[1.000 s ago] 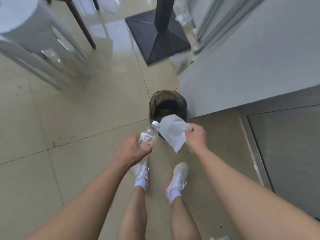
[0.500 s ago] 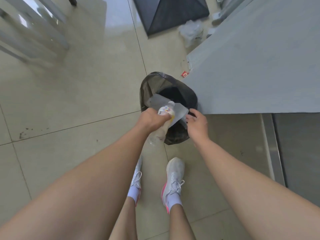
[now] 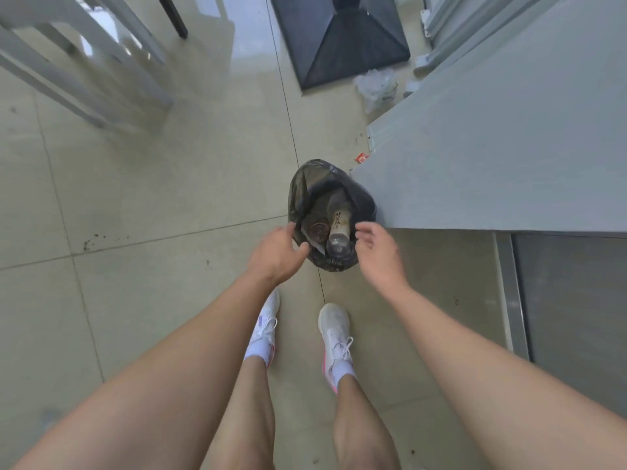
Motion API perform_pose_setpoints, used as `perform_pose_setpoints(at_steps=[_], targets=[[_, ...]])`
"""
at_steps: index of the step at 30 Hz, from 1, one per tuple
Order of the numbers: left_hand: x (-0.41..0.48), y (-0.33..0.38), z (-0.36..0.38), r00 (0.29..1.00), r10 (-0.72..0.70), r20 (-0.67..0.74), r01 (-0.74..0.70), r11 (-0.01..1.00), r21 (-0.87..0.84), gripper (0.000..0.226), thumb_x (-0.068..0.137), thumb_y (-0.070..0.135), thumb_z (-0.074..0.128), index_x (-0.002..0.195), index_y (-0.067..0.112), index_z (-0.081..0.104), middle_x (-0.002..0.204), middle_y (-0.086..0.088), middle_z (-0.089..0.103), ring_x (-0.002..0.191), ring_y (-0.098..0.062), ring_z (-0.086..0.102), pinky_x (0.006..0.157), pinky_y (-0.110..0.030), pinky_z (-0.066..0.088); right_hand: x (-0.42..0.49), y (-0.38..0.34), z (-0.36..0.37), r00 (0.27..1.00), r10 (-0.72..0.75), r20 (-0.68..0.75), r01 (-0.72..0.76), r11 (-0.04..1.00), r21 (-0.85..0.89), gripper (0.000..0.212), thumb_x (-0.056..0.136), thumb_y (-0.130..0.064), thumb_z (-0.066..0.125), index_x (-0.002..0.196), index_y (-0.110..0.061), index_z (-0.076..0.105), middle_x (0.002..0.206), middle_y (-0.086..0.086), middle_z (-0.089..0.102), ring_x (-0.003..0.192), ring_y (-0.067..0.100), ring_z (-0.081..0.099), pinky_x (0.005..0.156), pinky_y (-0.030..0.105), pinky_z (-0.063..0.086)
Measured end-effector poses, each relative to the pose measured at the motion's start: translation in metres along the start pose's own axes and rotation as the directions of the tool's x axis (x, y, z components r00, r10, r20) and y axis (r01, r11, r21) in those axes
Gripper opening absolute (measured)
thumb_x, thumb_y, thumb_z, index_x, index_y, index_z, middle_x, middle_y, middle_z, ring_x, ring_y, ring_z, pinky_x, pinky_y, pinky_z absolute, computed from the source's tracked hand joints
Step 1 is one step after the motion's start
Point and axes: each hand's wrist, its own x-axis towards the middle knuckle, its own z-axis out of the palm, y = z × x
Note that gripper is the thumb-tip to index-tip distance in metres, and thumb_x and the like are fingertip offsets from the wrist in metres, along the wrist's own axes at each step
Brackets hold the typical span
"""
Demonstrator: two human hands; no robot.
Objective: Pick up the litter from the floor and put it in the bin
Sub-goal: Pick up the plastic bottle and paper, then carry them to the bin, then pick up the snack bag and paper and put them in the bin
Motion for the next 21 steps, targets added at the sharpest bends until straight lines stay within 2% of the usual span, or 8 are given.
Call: perform_pose_setpoints(at_steps=[3,7,10,13,17,19,21], targets=[[-0.055,0.01,-0.021,0.998,0.033,-0.052,-0.03,0.998,0.055,0.064,0.095,0.044,0.053,0.153,0.021,0.04,0.139,-0.011,0.058,0.131,-0.032,0.053,0.103,-0.044,0.046,-0.026,-0.045,-0.025,0.994,-0.086,0.069,0.093,0.99,-0.107,0.039,0.099,-0.012,0.049,0.134,-0.026,0.059,0.128,-0.002,0.066,0.111,0.011,0.063,0.088,0.02,0.045],[-0.137,0.031,-0.056,0.991,-0.012,-0.134,0.013,1.0,0.012,0.069,0.096,0.044,0.054,0.157,0.018,0.034,0.155,-0.007,0.047,0.141,-0.029,0.045,0.109,-0.043,0.041,-0.083,-0.106,-0.06,0.959,-0.214,0.188,0.259,0.929,-0.263,0.045,0.098,-0.016,0.049,0.143,-0.024,0.053,0.137,0.002,0.061,0.121,0.019,0.06,0.103,0.036,0.048],[-0.214,0.042,-0.086,0.973,-0.066,-0.219,0.061,0.998,-0.029,0.07,0.097,0.044,0.053,0.159,0.018,0.032,0.158,-0.004,0.043,0.142,-0.027,0.043,0.109,-0.045,0.044,-0.141,-0.15,-0.086,0.902,-0.321,0.29,0.416,0.826,-0.38,0.049,0.098,-0.018,0.051,0.147,-0.017,0.05,0.142,0.008,0.056,0.129,0.025,0.055,0.11,0.039,0.042],[-0.304,0.042,-0.113,0.934,-0.149,-0.326,0.12,0.987,-0.108,0.07,0.098,0.043,0.054,0.158,0.017,0.032,0.153,-0.005,0.046,0.139,-0.027,0.046,0.108,-0.045,0.045,-0.21,-0.192,-0.106,0.819,-0.417,0.395,0.569,0.681,-0.461,0.047,0.096,-0.018,0.051,0.142,-0.014,0.051,0.139,0.013,0.054,0.131,0.032,0.05,0.11,0.043,0.041],[-0.435,0.024,-0.127,0.823,-0.322,-0.468,0.228,0.942,-0.247,0.072,0.097,0.045,0.055,0.159,0.019,0.031,0.151,-0.006,0.047,0.137,-0.028,0.048,0.107,-0.041,0.044,-0.31,-0.249,-0.111,0.693,-0.484,0.535,0.721,0.466,-0.513,0.053,0.096,-0.021,0.049,0.149,-0.018,0.045,0.145,0.011,0.049,0.132,0.034,0.049,0.104,0.043,0.042],[-0.498,0.008,-0.125,0.721,-0.446,-0.531,0.264,0.885,-0.384,0.074,0.094,0.044,0.057,0.159,0.02,0.03,0.151,-0.006,0.046,0.137,-0.028,0.048,0.107,-0.042,0.045,-0.363,-0.273,-0.099,0.603,-0.506,0.617,0.797,0.343,-0.498,0.054,0.098,-0.022,0.048,0.151,-0.018,0.042,0.146,0.01,0.049,0.131,0.033,0.049,0.103,0.045,0.043],[-0.556,-0.012,-0.111,0.595,-0.577,-0.56,0.279,0.802,-0.529,0.075,0.093,0.045,0.055,0.159,0.023,0.027,0.155,-0.003,0.043,0.139,-0.025,0.046,0.108,-0.042,0.045,-0.414,-0.29,-0.079,0.466,-0.537,0.703,0.878,0.184,-0.442,0.054,0.097,-0.022,0.05,0.151,-0.016,0.043,0.144,0.011,0.051,0.131,0.032,0.05,0.105,0.044,0.044]])
